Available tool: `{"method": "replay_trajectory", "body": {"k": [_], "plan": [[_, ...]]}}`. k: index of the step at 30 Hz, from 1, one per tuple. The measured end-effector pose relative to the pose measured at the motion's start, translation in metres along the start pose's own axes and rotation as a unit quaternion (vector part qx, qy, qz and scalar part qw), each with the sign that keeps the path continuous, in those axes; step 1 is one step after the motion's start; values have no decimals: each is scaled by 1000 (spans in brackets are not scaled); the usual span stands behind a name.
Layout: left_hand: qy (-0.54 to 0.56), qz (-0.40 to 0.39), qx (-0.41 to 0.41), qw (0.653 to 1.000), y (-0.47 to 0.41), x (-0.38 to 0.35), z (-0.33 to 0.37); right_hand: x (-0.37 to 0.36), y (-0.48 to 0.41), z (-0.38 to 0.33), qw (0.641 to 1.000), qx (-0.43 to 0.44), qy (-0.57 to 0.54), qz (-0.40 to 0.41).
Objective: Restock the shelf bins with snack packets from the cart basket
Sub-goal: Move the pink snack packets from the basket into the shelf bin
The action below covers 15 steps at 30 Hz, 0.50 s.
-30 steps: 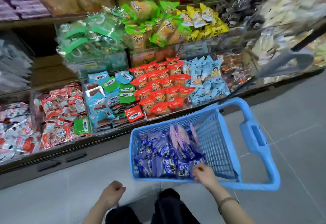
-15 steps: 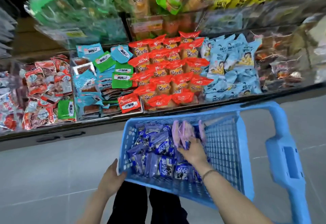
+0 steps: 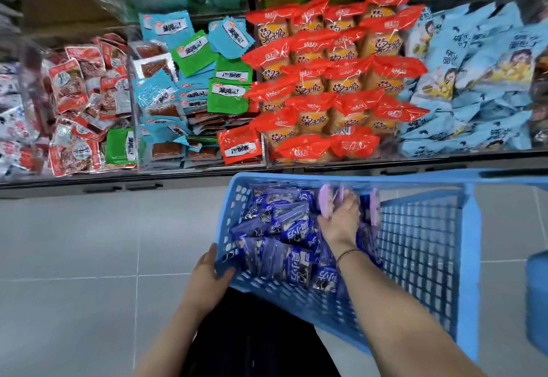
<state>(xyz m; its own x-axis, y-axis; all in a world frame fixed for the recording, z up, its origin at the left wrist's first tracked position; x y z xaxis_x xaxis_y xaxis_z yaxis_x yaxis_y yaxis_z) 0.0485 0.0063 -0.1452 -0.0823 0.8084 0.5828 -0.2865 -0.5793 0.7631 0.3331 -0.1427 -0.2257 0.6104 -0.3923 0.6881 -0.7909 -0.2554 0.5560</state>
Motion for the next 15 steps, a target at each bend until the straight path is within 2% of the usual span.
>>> {"method": "replay_trajectory", "body": {"k": [3,6,8,10,12,15], "plan": [[-8,5,-5,1000,3,2,7,20,6,4,995,28,-99,3],[-48,62,-38,996,11,6,30,46,22,7,991,68,-116,13],[-19,72,-81,994,19,3,55,60,36,7,988,94,-123,16],[12,30,-129,991,25,-10,84,73,51,2,982,106,-157,10],[69,-47,-146,986,34,-28,110,80,66,-7,974,104,-200,-11],[183,-130,-178,958,52,-44,150,79,94,-33,958,96,-255,-84]]}}
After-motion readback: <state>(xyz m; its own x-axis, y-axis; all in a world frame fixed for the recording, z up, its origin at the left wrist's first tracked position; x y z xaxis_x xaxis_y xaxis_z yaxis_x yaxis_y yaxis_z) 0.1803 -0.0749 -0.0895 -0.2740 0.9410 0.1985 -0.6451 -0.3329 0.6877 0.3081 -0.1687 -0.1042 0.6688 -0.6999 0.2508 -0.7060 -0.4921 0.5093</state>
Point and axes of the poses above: each hand's wrist, its own y-axis away from the middle knuckle, its own x-axis out of the back of the hand, z = x × y, the point moved 7 cm from there along -y, towards the middle knuckle, and after that the axes turned 6 degrees about -y, right-handed, at the moved point
